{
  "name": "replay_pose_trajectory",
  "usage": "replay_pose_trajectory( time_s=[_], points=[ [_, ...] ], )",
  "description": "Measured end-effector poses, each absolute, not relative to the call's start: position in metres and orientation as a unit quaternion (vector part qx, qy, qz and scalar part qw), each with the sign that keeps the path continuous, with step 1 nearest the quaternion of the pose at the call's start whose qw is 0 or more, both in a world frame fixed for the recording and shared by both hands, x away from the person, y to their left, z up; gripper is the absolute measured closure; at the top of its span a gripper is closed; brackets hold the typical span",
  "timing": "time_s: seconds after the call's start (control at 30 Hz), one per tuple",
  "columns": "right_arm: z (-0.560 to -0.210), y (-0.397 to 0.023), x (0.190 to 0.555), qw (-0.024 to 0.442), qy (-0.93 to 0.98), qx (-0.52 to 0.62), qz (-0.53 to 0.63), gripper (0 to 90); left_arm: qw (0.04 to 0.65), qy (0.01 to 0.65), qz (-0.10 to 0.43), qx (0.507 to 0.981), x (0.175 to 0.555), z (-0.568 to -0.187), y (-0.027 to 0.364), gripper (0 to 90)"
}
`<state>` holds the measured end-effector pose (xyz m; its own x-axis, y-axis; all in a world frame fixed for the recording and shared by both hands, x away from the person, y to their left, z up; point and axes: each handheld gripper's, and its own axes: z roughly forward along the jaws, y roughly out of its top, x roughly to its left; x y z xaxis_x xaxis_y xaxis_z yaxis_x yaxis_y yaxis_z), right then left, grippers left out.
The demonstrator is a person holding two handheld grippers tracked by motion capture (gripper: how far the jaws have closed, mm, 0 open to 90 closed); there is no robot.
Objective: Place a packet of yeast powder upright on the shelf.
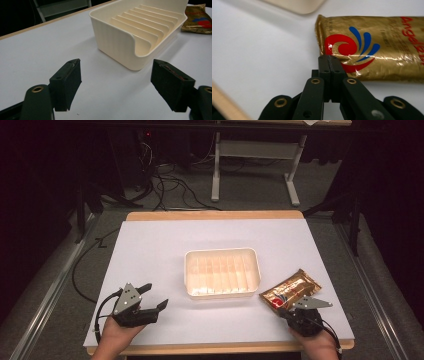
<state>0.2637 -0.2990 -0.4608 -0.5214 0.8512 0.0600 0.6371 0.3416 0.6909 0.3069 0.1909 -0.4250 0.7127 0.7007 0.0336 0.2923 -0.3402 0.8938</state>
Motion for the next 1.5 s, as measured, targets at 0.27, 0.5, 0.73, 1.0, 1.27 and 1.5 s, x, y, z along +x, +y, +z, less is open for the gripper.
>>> replay_pose_trajectory(
  time_s=[0.27, 0.5, 0.73, 1.0, 1.27, 1.5],
  points=[
    [-0.459, -0.273, 0.250, 0.119, 0.834, 0.412, 0.347, 90.0, 0.483, 0.313, 0.212, 0.790, 0.308, -0.425, 0.191, 24.7],
    [-0.459, -0.266, 0.249, 0.102, 0.839, 0.399, 0.355, 88.2, 0.482, 0.314, 0.212, 0.790, 0.308, -0.425, 0.192, 24.7],
    [-0.448, -0.282, 0.251, 0.108, 0.806, 0.421, 0.402, 68.2, 0.480, 0.315, 0.216, 0.790, 0.307, -0.424, 0.192, 24.7],
    [-0.442, -0.303, 0.256, 0.131, 0.772, 0.449, 0.431, 59.0, 0.477, 0.320, 0.219, 0.789, 0.304, -0.424, 0.196, 24.7],
    [-0.440, -0.328, 0.272, 0.168, 0.725, 0.493, 0.450, 55.7, 0.469, 0.337, 0.226, 0.785, 0.295, -0.426, 0.209, 24.5],
    [-0.440, -0.341, 0.283, 0.196, 0.704, 0.518, 0.444, 55.5, 0.461, 0.353, 0.230, 0.781, 0.290, -0.428, 0.219, 24.1]
  ],
)
